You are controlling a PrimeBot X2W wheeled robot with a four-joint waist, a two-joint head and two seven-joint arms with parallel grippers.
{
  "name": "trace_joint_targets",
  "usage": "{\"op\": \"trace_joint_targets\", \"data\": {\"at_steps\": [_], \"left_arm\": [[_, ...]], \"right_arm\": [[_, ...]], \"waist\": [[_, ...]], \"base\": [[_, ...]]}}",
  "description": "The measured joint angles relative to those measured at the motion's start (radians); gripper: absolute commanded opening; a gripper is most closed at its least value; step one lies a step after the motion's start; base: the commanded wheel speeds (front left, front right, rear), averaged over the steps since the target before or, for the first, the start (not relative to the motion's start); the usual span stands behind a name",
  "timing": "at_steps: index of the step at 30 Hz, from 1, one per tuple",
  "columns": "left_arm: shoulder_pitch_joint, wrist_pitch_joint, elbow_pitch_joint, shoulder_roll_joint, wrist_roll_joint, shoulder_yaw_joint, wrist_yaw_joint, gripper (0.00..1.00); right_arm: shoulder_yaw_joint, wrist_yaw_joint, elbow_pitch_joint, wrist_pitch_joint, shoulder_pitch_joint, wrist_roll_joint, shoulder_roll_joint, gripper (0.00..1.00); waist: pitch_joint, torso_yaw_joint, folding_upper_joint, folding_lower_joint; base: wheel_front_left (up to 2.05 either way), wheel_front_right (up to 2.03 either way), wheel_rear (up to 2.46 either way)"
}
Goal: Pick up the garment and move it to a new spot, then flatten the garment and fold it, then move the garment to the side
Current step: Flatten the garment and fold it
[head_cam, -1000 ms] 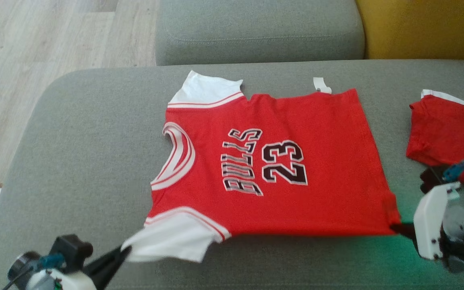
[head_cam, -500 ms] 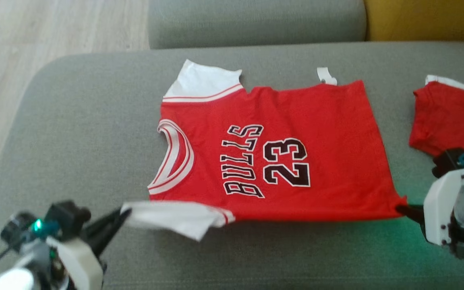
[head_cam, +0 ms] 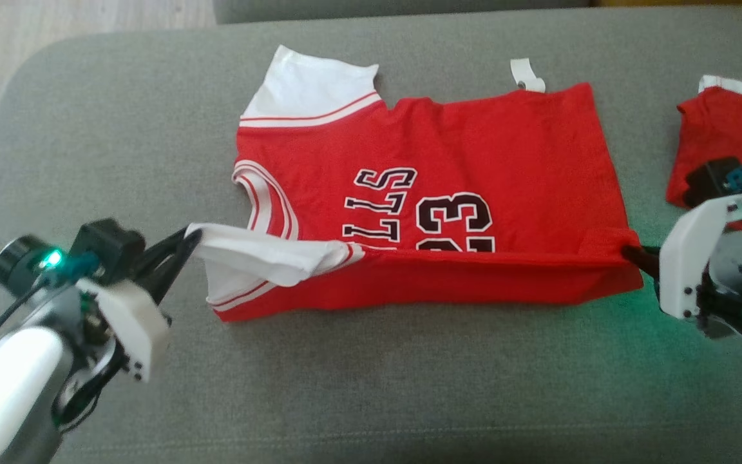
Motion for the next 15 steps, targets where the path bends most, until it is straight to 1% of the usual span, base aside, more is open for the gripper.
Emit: {"op": "trace_joint_targets", "data": {"at_steps": [6,11,12,13,14,15], "left_arm": [[-0.103,-0.002,0.108,-0.041,0.018,-0.049,-0.016,0.0],[-0.173,-0.026,0.192,-0.071,0.026,-0.09,-0.017,0.0],[-0.187,-0.034,0.21,-0.075,0.026,-0.1,-0.017,0.0],[-0.199,-0.04,0.227,-0.08,0.026,-0.106,-0.017,0.0],[-0.21,-0.047,0.246,-0.087,0.029,-0.108,-0.017,0.0],[-0.22,-0.055,0.265,-0.095,0.035,-0.109,-0.017,0.29]], "right_arm": [[0.016,0.0,0.057,-0.036,-0.055,-0.048,0.042,0.0],[0.04,0.0,0.102,-0.096,-0.103,-0.068,0.066,0.0],[0.043,0.0,0.111,-0.113,-0.111,-0.077,0.07,0.4],[0.051,0.0,0.12,-0.133,-0.121,-0.087,0.074,0.4],[0.054,0.0,0.129,-0.159,-0.128,-0.097,0.077,1.0],[0.057,0.0,0.138,-0.184,-0.136,-0.105,0.081,1.0]], "waist": [[0.04,-0.009,0.0,0.0001],[0.07,-0.02,0.0,0.0],[0.076,-0.022,0.0,0.0001],[0.08,-0.025,0.0,0.0001],[0.084,-0.027,0.0,0.0001],[0.086,-0.029,0.0,0.0001]], "base": [[0.0,0.0,0.0],[0.0,0.0,0.0],[0.0,0.0,0.0],[0.0,0.0,0.0],[0.0,0.0,0.0],[0.0,0.0,0.0]]}}
